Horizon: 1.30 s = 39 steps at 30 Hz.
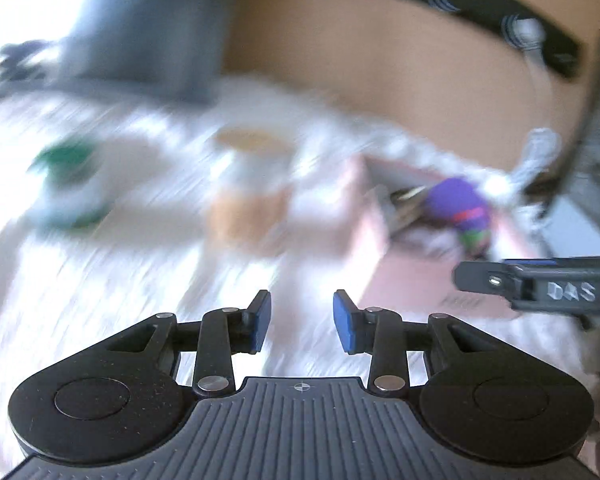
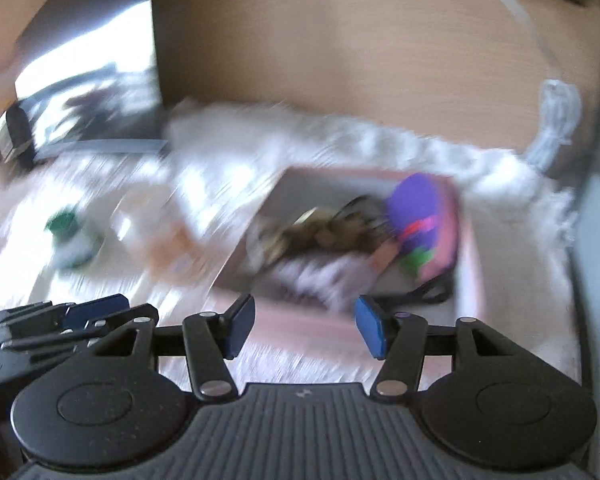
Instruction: Organize soft objects
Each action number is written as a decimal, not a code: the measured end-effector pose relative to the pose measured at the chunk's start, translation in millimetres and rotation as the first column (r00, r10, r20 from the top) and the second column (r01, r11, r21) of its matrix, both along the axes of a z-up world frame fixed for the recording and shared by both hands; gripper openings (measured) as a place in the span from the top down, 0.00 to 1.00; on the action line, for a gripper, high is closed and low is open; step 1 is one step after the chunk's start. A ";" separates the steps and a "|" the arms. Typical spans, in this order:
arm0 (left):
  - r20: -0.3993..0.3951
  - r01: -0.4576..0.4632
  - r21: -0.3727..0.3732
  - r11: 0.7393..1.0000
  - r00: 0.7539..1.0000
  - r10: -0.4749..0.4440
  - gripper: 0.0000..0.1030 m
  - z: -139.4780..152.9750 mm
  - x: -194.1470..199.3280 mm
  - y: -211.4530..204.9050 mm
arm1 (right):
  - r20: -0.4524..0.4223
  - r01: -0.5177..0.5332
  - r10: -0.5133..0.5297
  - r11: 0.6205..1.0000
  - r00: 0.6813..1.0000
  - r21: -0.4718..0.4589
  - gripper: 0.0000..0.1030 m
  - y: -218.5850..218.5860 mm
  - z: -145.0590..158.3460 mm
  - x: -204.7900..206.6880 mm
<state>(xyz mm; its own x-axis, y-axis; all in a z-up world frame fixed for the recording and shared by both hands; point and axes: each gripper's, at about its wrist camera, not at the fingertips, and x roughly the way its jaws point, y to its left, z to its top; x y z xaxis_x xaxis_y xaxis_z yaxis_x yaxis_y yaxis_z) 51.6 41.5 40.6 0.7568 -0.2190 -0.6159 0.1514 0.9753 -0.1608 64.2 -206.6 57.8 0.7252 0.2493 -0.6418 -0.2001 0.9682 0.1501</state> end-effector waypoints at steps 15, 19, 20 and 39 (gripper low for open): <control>0.031 -0.171 0.154 0.973 0.985 0.168 0.63 -33.2 -50.0 -27.1 | 0.019 -0.135 0.138 0.987 0.990 -0.090 0.21 21.8 -71.2 -28.4; 0.053 -0.179 0.191 0.965 0.984 0.172 0.63 -35.0 -57.8 -31.2 | -0.002 -0.064 0.064 0.994 0.998 -0.086 0.06 15.9 -74.0 -25.8; 0.055 -0.177 0.189 0.966 0.984 0.170 0.63 -35.5 -57.5 -30.5 | 0.003 -0.069 0.070 0.993 0.998 -0.091 0.05 16.1 -74.4 -26.4; 0.052 -0.185 0.182 0.966 0.982 0.179 0.63 -34.7 -58.4 -27.4 | 0.058 -0.072 0.077 0.994 0.995 -0.077 0.04 14.0 -80.4 -33.2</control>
